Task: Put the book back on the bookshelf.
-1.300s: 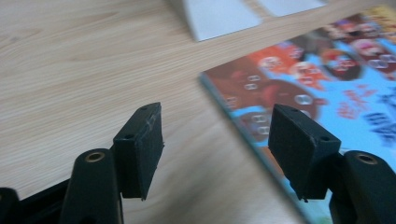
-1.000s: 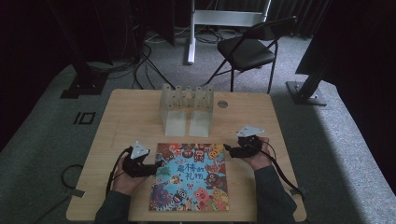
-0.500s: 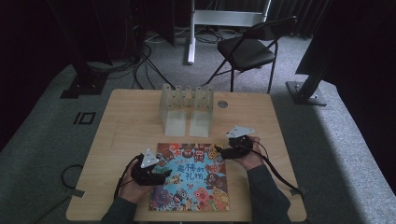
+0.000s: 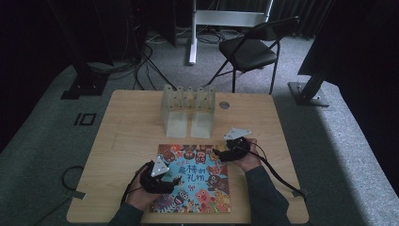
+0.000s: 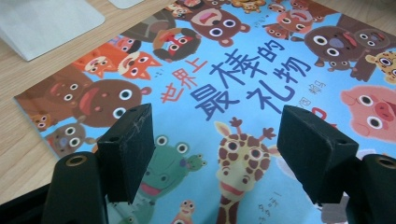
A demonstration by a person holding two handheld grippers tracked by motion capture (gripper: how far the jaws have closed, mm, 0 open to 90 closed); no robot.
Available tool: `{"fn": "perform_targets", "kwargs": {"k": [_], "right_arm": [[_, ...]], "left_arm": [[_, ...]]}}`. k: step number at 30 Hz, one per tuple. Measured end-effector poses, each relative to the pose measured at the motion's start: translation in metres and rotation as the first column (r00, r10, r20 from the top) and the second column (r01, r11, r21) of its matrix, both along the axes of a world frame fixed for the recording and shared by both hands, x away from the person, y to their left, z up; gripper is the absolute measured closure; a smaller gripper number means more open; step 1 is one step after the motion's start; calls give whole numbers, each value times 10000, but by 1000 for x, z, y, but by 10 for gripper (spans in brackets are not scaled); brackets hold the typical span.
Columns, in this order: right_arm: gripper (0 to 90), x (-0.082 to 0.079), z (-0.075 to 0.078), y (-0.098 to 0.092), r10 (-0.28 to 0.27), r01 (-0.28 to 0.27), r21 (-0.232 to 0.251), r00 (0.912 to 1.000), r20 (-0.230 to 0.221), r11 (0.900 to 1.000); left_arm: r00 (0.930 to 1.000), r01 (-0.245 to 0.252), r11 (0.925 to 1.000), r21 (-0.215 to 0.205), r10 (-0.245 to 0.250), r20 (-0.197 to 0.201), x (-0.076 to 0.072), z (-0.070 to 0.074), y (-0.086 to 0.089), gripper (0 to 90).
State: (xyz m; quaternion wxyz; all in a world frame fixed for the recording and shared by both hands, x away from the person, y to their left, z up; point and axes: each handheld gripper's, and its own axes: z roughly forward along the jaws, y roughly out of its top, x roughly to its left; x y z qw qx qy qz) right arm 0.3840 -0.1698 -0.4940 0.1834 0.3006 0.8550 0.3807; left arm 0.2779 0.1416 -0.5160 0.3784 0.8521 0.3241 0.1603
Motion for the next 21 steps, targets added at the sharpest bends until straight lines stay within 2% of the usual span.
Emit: {"fn": "perform_targets", "kwargs": {"k": [6, 11, 15, 21], "right_arm": [[201, 3, -6, 2, 69, -68, 87, 9999, -155, 9999], [194, 5, -10, 4, 144, -145, -18, 9997, -215, 9999], [179, 9, -16, 6, 158, -162, -71, 9989, -446, 9998], [167, 13, -22, 7, 147, -154, -88, 9971, -742, 9998]], "left_arm": [[9999, 117, 9999, 107, -118, 70, -3, -2, -4, 277], [9996, 275, 9994, 194, -276, 58, -7, -4, -9, 276], [9995, 291, 9994, 176, -293, 91, -11, -6, -14, 257], [9981, 619, 9978, 230, -619, 2, -15, -10, -21, 235]]}}
